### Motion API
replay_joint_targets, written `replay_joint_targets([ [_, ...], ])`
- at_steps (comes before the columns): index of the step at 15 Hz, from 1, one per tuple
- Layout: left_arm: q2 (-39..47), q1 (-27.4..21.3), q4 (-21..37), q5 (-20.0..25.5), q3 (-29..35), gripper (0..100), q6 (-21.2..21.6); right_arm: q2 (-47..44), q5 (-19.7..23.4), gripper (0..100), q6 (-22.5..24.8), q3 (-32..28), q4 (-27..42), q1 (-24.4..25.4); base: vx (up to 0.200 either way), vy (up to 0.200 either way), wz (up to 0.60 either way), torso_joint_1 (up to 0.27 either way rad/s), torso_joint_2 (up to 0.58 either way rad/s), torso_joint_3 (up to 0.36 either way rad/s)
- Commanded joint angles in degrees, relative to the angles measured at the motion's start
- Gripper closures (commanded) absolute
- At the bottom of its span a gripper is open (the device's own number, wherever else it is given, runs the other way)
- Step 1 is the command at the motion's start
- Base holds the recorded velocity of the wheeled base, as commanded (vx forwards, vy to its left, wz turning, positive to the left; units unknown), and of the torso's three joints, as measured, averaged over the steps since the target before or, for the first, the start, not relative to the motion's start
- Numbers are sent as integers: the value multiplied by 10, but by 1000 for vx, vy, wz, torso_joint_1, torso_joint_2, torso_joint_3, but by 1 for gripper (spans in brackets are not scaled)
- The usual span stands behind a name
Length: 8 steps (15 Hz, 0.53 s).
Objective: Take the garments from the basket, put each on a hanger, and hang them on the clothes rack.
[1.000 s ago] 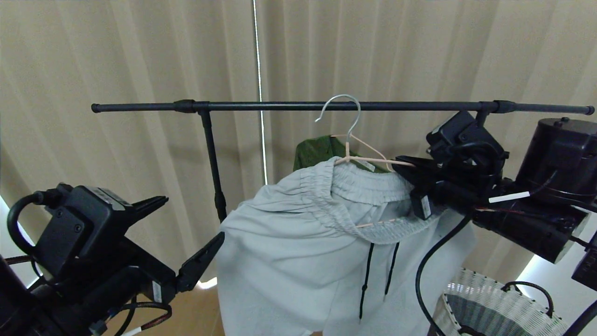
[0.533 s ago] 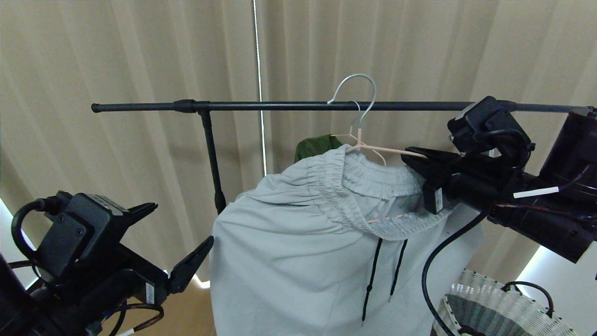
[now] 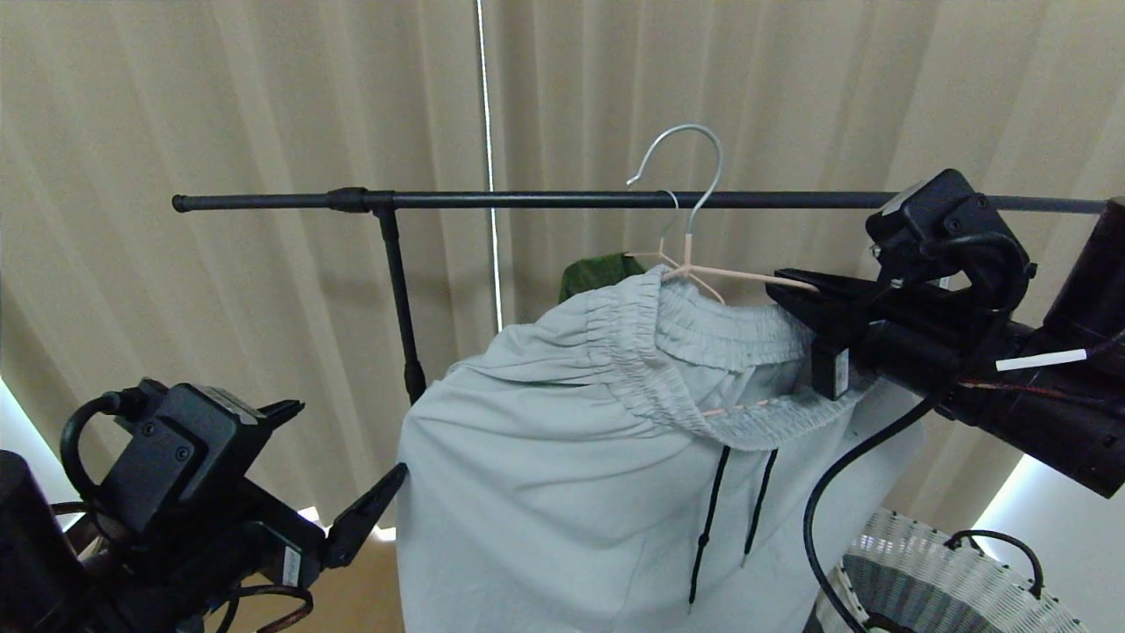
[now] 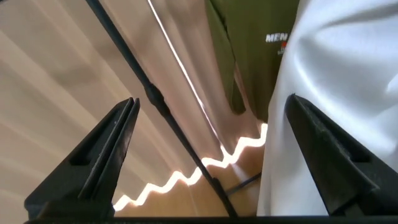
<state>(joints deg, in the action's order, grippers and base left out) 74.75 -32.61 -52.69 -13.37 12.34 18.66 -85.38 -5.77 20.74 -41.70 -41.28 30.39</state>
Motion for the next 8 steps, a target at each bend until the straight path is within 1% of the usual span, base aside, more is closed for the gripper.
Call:
replay_joint_targets([
  [1,9,-1,0,12,-6,0,-2,10,1,100,-3,1,0,0,0,0,0,0,0,0],
  [2,13,-1,0,30,-6,0,-4,13,1,100,-12,0,0,0,0,0,0,0,0,0],
  [3,22,-1,-1,36,-6,0,-3,14,1,100,-25,0,0,0,0,0,0,0,0,0],
  [5,48,-1,-4,36,-6,0,-3,19,3,100,-31,2,0,0,0,0,0,0,0,0],
  [8,52,-2,-4,38,11,0,-6,32,4,100,-31,3,2,2,0,0,0,0,0,0],
])
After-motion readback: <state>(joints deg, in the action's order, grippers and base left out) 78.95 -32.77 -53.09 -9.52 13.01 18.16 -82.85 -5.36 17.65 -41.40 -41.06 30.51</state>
